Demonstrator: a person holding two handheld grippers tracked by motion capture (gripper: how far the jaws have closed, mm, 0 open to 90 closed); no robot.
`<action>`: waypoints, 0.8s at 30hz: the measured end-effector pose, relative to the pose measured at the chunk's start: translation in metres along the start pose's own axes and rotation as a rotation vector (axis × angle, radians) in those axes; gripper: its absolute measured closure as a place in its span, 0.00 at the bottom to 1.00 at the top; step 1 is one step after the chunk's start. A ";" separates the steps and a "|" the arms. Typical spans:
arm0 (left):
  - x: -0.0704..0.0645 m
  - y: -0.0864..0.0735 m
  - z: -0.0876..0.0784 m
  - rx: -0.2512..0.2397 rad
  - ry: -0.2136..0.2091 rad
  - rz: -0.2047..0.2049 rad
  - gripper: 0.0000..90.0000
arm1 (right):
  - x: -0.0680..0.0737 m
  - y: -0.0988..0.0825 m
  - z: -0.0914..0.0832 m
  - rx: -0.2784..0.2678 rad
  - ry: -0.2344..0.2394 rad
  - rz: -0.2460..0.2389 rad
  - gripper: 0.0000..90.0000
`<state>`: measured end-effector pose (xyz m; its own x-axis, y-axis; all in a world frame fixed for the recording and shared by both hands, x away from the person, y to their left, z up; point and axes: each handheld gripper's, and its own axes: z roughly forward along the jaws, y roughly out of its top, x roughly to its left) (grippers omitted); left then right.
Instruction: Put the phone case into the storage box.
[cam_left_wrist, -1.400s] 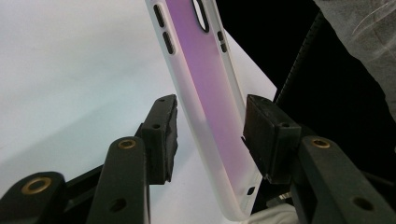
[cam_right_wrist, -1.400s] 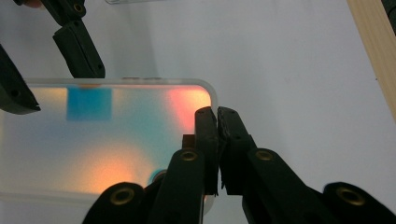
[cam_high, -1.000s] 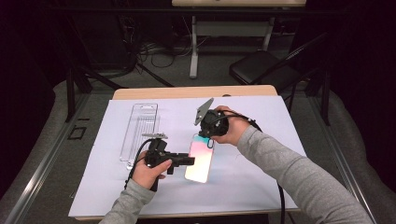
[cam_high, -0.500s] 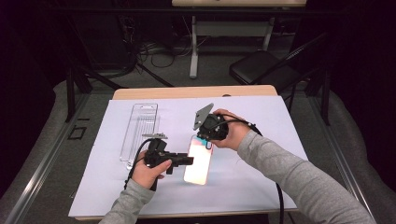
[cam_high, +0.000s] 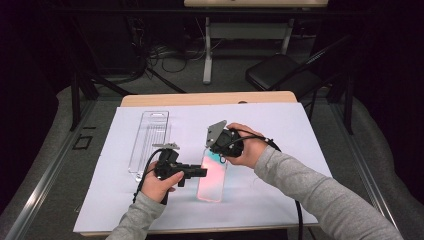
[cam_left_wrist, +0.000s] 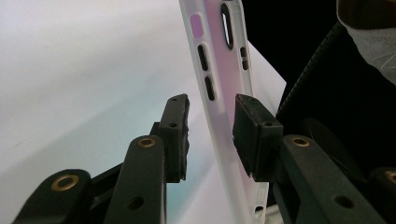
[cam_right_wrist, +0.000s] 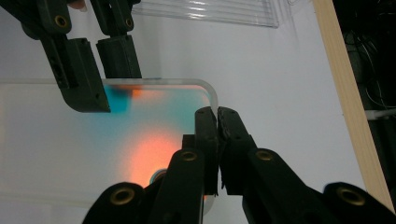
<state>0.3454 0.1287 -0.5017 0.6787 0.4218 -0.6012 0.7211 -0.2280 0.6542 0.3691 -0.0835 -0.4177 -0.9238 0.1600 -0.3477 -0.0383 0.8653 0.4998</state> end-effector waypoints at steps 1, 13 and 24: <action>0.000 0.000 0.000 0.000 0.000 -0.002 0.73 | 0.001 0.000 0.000 -0.002 -0.001 -0.001 0.98; 0.001 0.000 0.000 0.003 -0.013 -0.022 0.78 | 0.006 0.002 0.000 -0.007 0.000 -0.016 0.98; 0.000 -0.001 -0.001 0.005 -0.015 -0.042 0.84 | 0.008 0.003 0.003 -0.006 0.008 -0.022 0.98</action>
<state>0.3446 0.1298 -0.5022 0.6495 0.4178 -0.6353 0.7499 -0.2142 0.6259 0.3632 -0.0786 -0.4216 -0.9258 0.1368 -0.3525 -0.0613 0.8656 0.4970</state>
